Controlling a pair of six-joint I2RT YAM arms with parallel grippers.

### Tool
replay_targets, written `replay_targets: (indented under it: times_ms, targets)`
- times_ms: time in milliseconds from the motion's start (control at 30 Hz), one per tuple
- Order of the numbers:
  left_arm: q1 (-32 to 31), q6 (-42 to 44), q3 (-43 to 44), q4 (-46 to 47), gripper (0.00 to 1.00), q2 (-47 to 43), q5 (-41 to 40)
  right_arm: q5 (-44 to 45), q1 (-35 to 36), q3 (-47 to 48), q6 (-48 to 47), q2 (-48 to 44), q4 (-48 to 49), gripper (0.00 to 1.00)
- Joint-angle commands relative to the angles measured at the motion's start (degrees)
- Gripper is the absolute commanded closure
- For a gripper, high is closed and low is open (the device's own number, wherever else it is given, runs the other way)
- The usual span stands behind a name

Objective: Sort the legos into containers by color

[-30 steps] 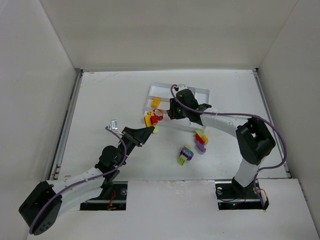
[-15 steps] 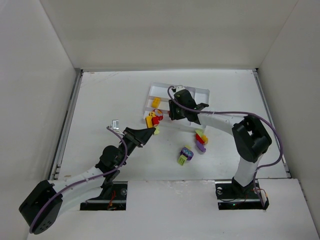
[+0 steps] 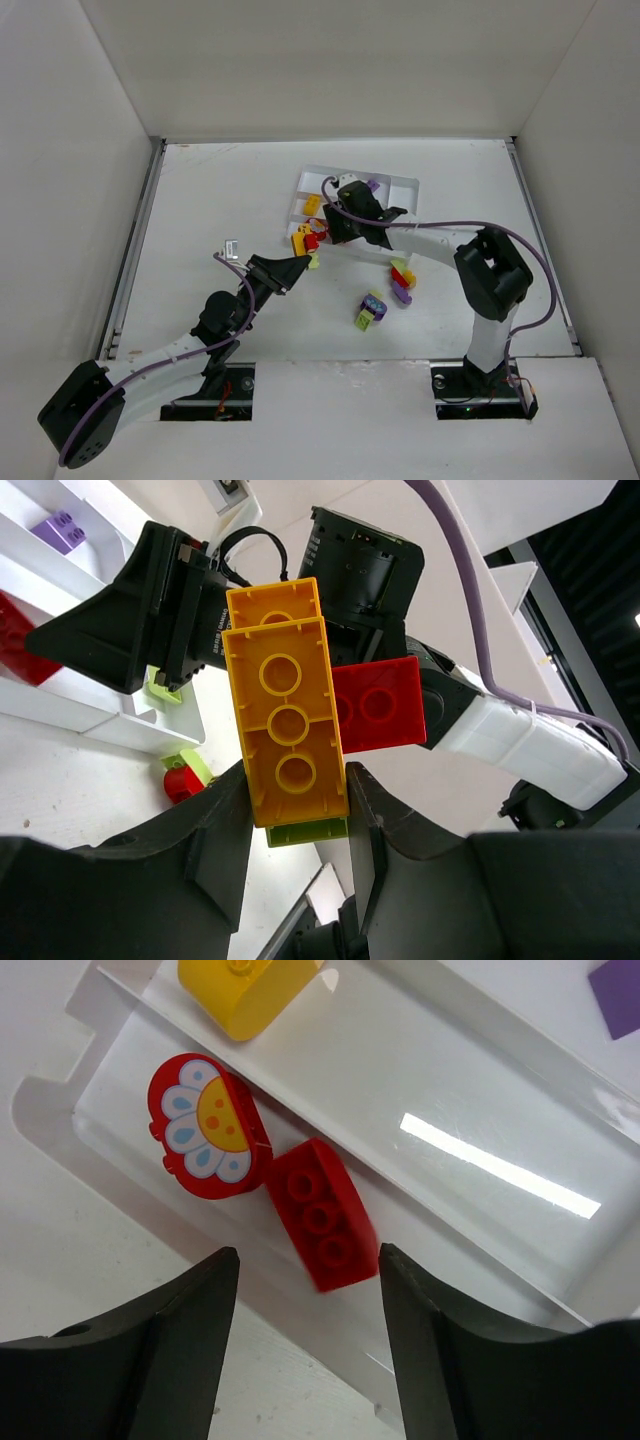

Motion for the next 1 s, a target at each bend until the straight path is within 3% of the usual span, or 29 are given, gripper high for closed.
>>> replay_targets:
  times_ms: [0,367,533,700,800,967]
  targets:
    - [0.1,-0.3,-0.8,4.0,0.84,-0.5,0.8,2.1,0.2,0.6,0.0,-3.5,1.8,0.34]
    - [0.4,-0.7,-2.2,4.0,0.83,-1.6,6.2,0.8,-2.0,-17.6,11.5,-25.4,13.1,0.35]
    - [0.9,-2.3,-2.8,4.1,0.83,-2.9,10.6,-11.5,-5.4,-29.6,20.5,-37.0,26.9,0.44]
    - [1.4,-4.8,-3.2,5.4,0.83,-3.9,12.9,-25.9,-9.0,-35.4,30.1,-41.5,39.3,0.36]
    - [1.9,-6.7,-3.9,6.9,0.83,-3.9,12.9,-27.6,-8.7,-37.0,31.3,-45.1,42.3,0.28]
    - [3.6,-10.2,-4.8,10.9,0.83,-2.7,13.3,-28.8,-5.3,-38.5,30.7,-49.6,41.3,0.29]
